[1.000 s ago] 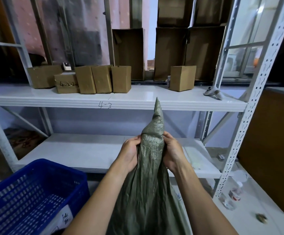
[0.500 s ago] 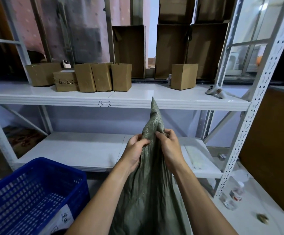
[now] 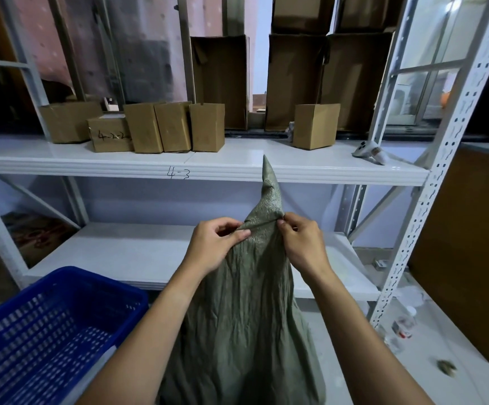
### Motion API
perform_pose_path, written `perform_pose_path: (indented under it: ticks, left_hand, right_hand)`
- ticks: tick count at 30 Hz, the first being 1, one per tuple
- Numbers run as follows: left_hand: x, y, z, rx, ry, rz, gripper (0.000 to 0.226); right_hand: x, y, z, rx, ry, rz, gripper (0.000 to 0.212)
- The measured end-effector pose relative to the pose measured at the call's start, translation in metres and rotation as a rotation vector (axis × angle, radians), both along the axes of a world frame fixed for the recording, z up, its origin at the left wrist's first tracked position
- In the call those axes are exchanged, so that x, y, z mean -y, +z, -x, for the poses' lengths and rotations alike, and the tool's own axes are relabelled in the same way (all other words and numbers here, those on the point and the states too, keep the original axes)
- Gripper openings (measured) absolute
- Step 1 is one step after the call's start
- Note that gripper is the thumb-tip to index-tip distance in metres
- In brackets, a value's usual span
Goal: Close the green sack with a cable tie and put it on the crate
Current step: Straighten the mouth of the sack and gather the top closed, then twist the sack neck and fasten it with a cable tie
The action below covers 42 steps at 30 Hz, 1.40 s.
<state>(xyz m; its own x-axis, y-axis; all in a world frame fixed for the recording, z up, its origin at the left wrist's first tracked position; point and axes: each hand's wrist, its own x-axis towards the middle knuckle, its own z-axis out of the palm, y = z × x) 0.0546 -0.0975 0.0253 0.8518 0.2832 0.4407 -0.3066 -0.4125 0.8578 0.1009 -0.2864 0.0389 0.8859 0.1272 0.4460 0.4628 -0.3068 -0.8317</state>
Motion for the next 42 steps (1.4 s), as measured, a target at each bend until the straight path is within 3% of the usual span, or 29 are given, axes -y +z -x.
perform_pose_path:
  ticks: [2, 8, 14, 24, 27, 32, 35, 38, 40, 42]
  left_hand:
    - [0.001, 0.002, 0.000, -0.022, -0.028, 0.044, 0.009]
    - [0.025, -0.012, -0.002, -0.193, -0.383, 0.772, 0.018]
    - [0.052, -0.019, -0.003, -0.270, -0.553, 1.036, 0.030]
    - [0.079, -0.030, -0.016, -0.300, -0.349, 0.924, 0.038]
    - [0.084, -0.035, -0.016, -0.275, -0.260, 0.947, 0.042]
    - [0.081, -0.036, -0.021, -0.238, -0.254, 1.031, 0.051]
    - [0.063, -0.036, -0.023, -0.270, -0.346, 0.951, 0.043]
    - [0.058, -0.035, -0.023, -0.321, -0.343, 0.728, 0.024]
    - [0.062, -0.039, -0.026, -0.305, -0.281, 0.606, 0.032]
    - [0.065, -0.038, -0.026, -0.307, -0.270, 0.629, 0.041]
  right_hand:
    - [-0.004, -0.002, 0.000, -0.064, 0.046, -0.129, 0.018]
    - [-0.014, -0.006, 0.000, -0.485, 0.248, -0.559, 0.019]
    - [-0.028, -0.003, 0.003, -0.572, 0.259, -0.743, 0.018]
    - [-0.034, -0.005, -0.008, -0.550, 0.207, -0.674, 0.016]
    - [-0.036, -0.003, -0.006, -0.509, 0.234, -0.541, 0.016]
    - [-0.029, -0.010, -0.003, -0.235, 0.165, -0.167, 0.011]
    - [-0.011, -0.031, 0.007, -0.251, 0.155, -0.225, 0.050]
    - [-0.003, -0.070, 0.022, -0.359, 0.249, -0.074, 0.094]
    - [-0.009, -0.091, 0.029, -0.417, 0.342, -0.013, 0.099]
    - [-0.016, -0.105, 0.031, -0.418, 0.383, -0.007, 0.091]
